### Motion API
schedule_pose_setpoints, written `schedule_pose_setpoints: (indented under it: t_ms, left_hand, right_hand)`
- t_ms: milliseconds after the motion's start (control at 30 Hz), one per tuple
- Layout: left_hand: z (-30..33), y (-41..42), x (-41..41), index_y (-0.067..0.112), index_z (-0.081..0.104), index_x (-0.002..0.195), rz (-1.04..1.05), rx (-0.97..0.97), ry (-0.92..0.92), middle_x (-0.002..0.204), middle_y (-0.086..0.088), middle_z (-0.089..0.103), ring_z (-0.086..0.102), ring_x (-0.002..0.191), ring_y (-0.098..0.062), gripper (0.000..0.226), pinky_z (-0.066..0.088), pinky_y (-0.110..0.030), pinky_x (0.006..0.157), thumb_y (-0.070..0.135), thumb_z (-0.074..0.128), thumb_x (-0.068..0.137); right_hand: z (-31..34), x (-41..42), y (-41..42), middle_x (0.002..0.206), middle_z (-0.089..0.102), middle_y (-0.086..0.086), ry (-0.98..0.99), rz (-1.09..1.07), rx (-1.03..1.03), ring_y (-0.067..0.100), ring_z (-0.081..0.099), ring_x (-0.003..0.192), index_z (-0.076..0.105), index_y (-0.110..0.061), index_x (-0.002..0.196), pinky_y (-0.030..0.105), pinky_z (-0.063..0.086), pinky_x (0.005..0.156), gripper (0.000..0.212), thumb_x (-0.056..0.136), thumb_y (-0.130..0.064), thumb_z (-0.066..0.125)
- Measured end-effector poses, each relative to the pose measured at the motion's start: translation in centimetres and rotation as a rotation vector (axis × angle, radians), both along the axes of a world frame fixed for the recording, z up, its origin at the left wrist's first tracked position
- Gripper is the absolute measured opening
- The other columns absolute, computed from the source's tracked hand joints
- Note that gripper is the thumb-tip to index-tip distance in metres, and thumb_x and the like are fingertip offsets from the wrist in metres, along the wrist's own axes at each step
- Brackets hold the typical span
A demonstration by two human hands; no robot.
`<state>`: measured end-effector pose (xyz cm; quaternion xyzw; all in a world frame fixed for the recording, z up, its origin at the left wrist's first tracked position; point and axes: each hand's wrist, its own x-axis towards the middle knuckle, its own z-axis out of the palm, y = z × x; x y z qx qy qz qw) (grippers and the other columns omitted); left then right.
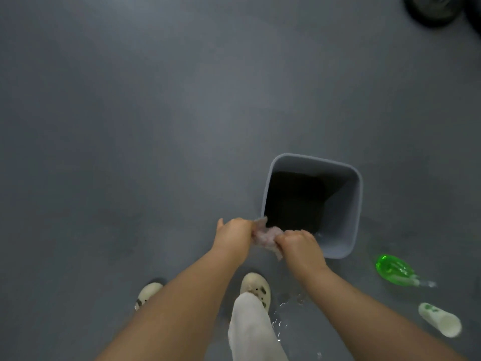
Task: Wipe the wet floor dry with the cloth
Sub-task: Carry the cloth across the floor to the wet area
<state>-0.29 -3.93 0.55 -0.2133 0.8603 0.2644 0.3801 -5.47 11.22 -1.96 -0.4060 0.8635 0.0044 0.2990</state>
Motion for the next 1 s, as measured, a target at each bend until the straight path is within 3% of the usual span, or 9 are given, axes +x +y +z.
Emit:
schedule_pose_setpoints:
  t_ms: [133,233,367,467,567,700,800,900,1000]
  left_hand:
    - [7.7,-5.5,1.6,0.027,0.06,0.118,0.047,-0.076,0.05,0.117,0.0,0.058,0.051,0.117,-0.017,0.029,0.007,-0.04,0.118,0.016,0.053,0.092]
    - [16.0,-11.1,2.7,0.03,0.056,0.125,0.132,-0.131,0.18,0.123,0.005,0.055,0.047,0.122,-0.012,0.036,0.006,-0.033,0.115,0.026,0.057,0.09]
    - [26.3,-20.1,4.7,0.026,0.062,0.118,0.275,-0.242,0.342,0.117,0.002,0.058,0.05,0.117,-0.016,0.029,0.013,-0.03,0.112,0.029,0.059,0.09]
    - [32.0,-27.5,7.5,0.019,0.071,0.1,0.44,-0.295,0.497,0.101,-0.004,0.061,0.057,0.102,-0.024,0.018,0.025,-0.04,0.108,0.024,0.069,0.083]
    - [35.6,-35.4,11.4,0.011,0.074,0.078,0.561,-0.344,0.635,0.091,-0.009,0.063,0.062,0.085,-0.033,0.013,0.039,-0.047,0.089,0.012,0.082,0.067]
    - [39.9,-46.5,16.1,0.011,0.072,0.086,0.593,-0.344,0.64,0.12,-0.003,0.06,0.052,0.117,-0.023,0.008,0.022,-0.046,0.109,0.015,0.071,0.08]
    - [42.1,-55.0,19.1,0.011,0.066,0.082,0.599,-0.287,0.634,0.108,-0.002,0.065,0.055,0.109,-0.022,0.01,0.024,-0.043,0.111,0.019,0.061,0.08]
    - [43.6,-63.6,20.7,0.009,0.064,0.078,0.646,-0.231,0.649,0.086,-0.006,0.068,0.06,0.087,-0.029,0.019,0.039,-0.045,0.096,0.021,0.051,0.071]
    - [45.2,-71.2,20.5,0.003,0.062,0.081,0.668,-0.254,0.687,0.082,-0.012,0.067,0.058,0.081,-0.034,0.003,0.04,-0.035,0.074,0.004,0.059,0.079]
  right_hand:
    - [9.2,-0.9,-5.3,0.058,0.06,-0.006,-0.02,0.044,-0.194,0.011,0.056,0.048,0.065,-0.023,0.061,0.022,0.046,0.048,0.024,0.049,-0.016,0.085]
    - [17.4,-1.4,-11.1,0.064,0.063,-0.003,-0.039,0.069,-0.41,0.016,0.058,0.05,0.067,-0.019,0.066,0.022,0.044,0.046,0.004,0.063,-0.02,0.069]
    - [27.1,-1.6,-21.0,0.066,0.066,-0.001,-0.01,0.137,-0.523,0.021,0.059,0.051,0.07,-0.018,0.07,0.02,0.042,0.044,0.006,0.065,-0.018,0.068]
    - [32.8,-0.4,-29.6,0.069,0.066,0.003,-0.001,0.187,-0.554,0.026,0.06,0.056,0.071,-0.015,0.076,0.023,0.043,0.046,0.011,0.072,-0.018,0.062]
    - [37.3,1.9,-38.8,0.068,0.064,0.006,0.01,0.254,-0.572,0.028,0.06,0.057,0.072,-0.013,0.078,0.024,0.041,0.047,0.013,0.072,-0.016,0.061]
    - [41.4,5.8,-51.3,0.064,0.062,0.007,-0.011,0.299,-0.593,0.027,0.059,0.054,0.074,-0.011,0.078,0.019,0.031,0.052,0.014,0.067,-0.01,0.066]
    - [43.3,8.5,-59.9,0.076,0.064,0.015,-0.075,0.253,-0.612,0.036,0.061,0.069,0.074,-0.006,0.089,0.029,0.041,0.057,0.019,0.074,-0.004,0.063]
    - [45.2,10.0,-68.2,0.091,0.064,0.019,-0.06,0.261,-0.622,0.036,0.059,0.086,0.071,-0.004,0.103,0.029,0.038,0.068,0.027,0.078,0.0,0.062]
    - [46.5,9.9,-75.9,0.091,0.062,0.022,-0.06,0.274,-0.651,0.037,0.058,0.085,0.07,-0.001,0.101,0.029,0.038,0.068,0.031,0.073,0.005,0.061]
